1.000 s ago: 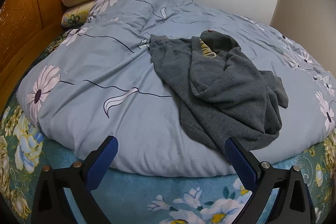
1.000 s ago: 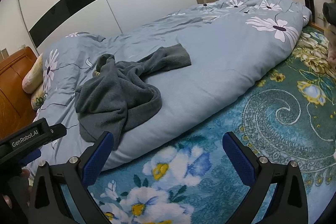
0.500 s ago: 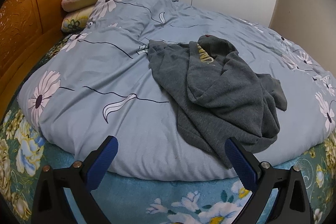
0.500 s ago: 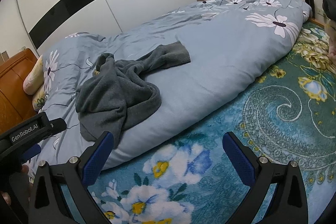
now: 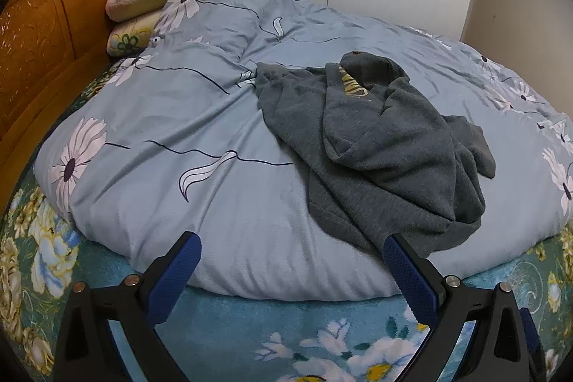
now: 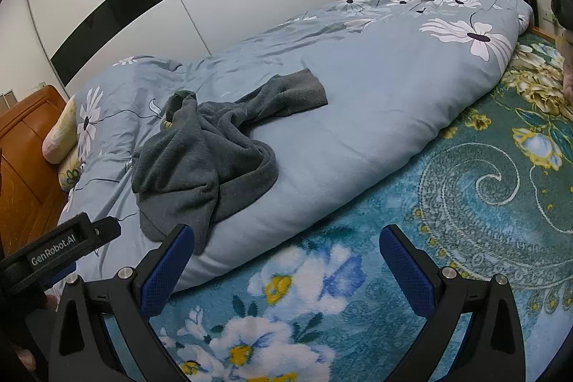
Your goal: Fold clothes
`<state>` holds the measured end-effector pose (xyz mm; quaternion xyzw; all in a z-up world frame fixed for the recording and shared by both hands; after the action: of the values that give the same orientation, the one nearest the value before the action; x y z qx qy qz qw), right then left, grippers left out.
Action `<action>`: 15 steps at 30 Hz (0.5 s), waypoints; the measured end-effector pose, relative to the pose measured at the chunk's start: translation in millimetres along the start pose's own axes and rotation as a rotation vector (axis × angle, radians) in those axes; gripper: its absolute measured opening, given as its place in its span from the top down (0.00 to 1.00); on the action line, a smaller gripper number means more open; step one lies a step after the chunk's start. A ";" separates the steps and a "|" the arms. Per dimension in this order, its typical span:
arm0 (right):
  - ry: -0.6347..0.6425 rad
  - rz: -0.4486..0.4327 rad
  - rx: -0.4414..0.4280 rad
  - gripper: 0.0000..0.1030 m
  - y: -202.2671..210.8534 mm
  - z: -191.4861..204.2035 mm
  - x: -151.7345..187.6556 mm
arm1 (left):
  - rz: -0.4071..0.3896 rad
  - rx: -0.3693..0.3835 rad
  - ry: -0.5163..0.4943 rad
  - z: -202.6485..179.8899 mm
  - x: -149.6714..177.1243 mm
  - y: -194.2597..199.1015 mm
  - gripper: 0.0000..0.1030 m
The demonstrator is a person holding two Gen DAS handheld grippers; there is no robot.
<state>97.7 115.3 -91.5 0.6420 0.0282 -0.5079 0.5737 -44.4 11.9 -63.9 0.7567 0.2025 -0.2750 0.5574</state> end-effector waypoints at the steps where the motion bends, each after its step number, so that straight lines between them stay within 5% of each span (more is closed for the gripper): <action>1: 0.001 0.001 -0.001 0.00 0.0 0.2 0.2 | -0.001 -0.001 -0.003 -0.3 0.0 0.0 0.00; 15: 0.008 0.007 -0.008 0.00 -0.7 2.8 1.4 | 0.022 0.056 -0.090 -8.4 1.0 -4.4 0.00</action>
<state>96.2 112.6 -92.4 0.6418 0.0304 -0.5034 0.5778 -44.7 21.2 -65.9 0.7611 0.1614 -0.3082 0.5475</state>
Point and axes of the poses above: each gripper's, at about its wrist camera, not at the fingertips, and y roughly against the way its jaws point, z to its left, x to its underside, the point moved 8 cm from there along -y, roughly the way its jaws point, and after that the axes turned 15 degrees about x, right-handed, at the moved point
